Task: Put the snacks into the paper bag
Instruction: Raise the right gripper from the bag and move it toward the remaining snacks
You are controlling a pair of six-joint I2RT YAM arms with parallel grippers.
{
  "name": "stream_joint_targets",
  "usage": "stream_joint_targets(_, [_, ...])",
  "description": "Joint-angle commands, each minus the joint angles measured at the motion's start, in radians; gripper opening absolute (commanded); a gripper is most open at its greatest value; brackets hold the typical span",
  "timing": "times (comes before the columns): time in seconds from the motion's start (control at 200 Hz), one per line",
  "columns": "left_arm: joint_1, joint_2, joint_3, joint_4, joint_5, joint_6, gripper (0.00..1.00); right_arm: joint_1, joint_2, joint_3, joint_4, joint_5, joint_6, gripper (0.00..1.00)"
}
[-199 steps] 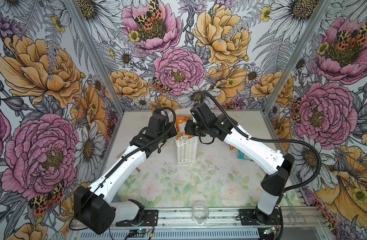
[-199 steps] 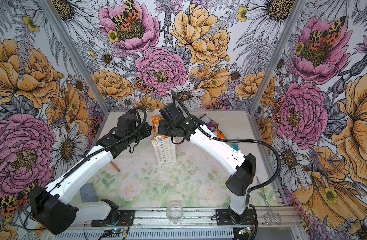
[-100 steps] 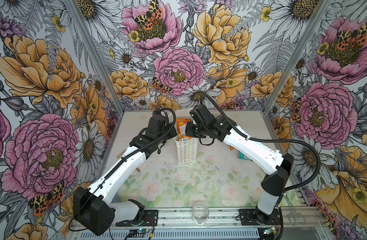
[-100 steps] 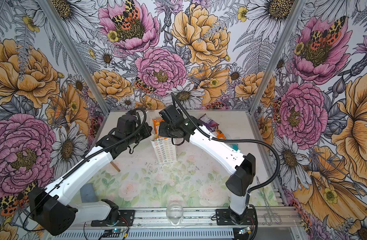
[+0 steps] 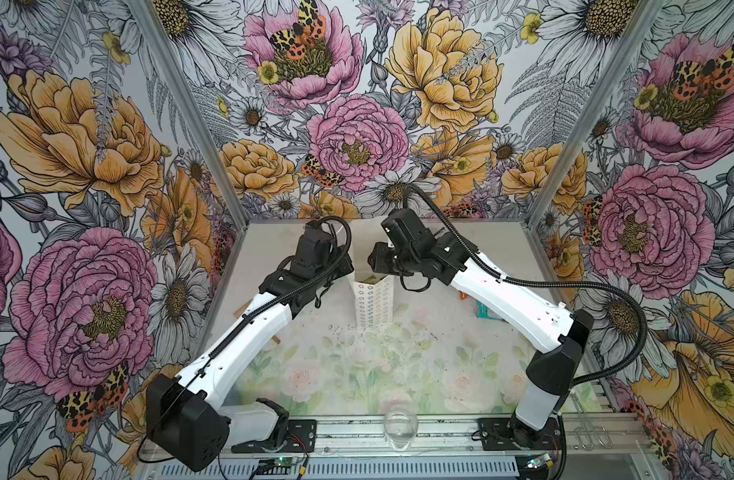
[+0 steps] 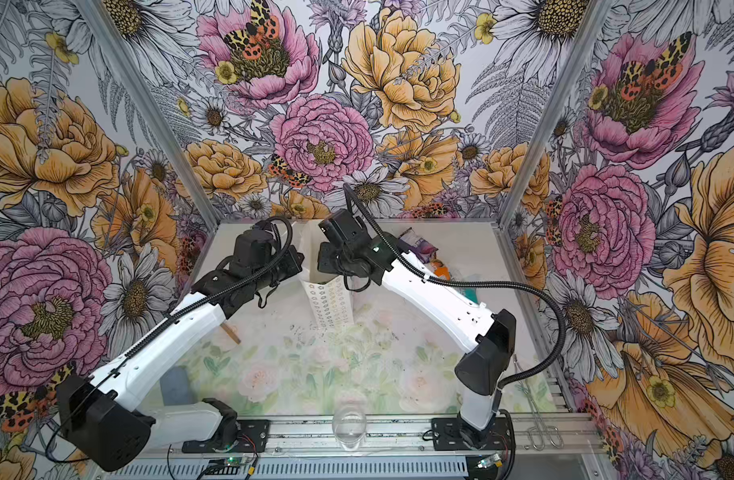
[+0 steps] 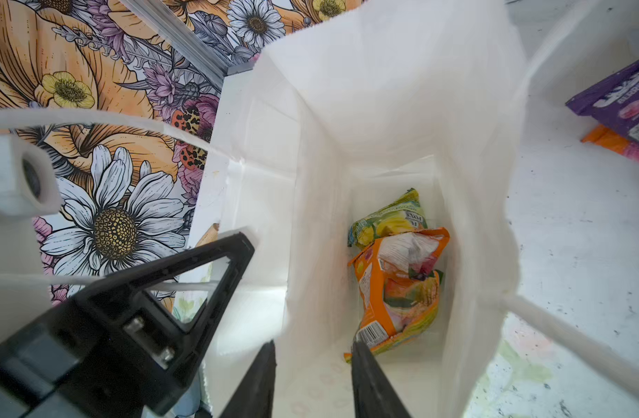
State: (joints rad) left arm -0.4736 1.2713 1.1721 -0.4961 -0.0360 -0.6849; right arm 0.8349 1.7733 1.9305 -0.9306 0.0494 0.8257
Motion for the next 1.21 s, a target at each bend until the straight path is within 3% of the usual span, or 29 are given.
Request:
stream_joint_targets(0.0, [0.001, -0.025, -0.006, 0.031, -0.009, -0.011, 0.00, 0.009, -0.044, 0.026, 0.007, 0.005, -0.037, 0.38])
stream_joint_targets(0.515, [0.002, -0.024, -0.004, 0.031, 0.001, -0.010, 0.00, 0.009, -0.103, 0.108, -0.001, -0.041, -0.191, 0.42])
stream_joint_targets(0.721, [0.003, -0.016, 0.003, 0.030, 0.007, -0.010, 0.00, 0.000, -0.155, 0.142, -0.039, -0.048, -0.311, 0.48])
stream_joint_targets(0.926, [0.003, -0.015, 0.010, 0.030, 0.007, -0.010, 0.00, -0.082, -0.202, 0.143, -0.081, -0.129, -0.379, 0.52])
stream_joint_targets(1.201, [0.002, -0.018, 0.011, 0.028, 0.009, -0.011, 0.00, -0.194, -0.315, 0.078, -0.089, -0.095, -0.395, 0.57])
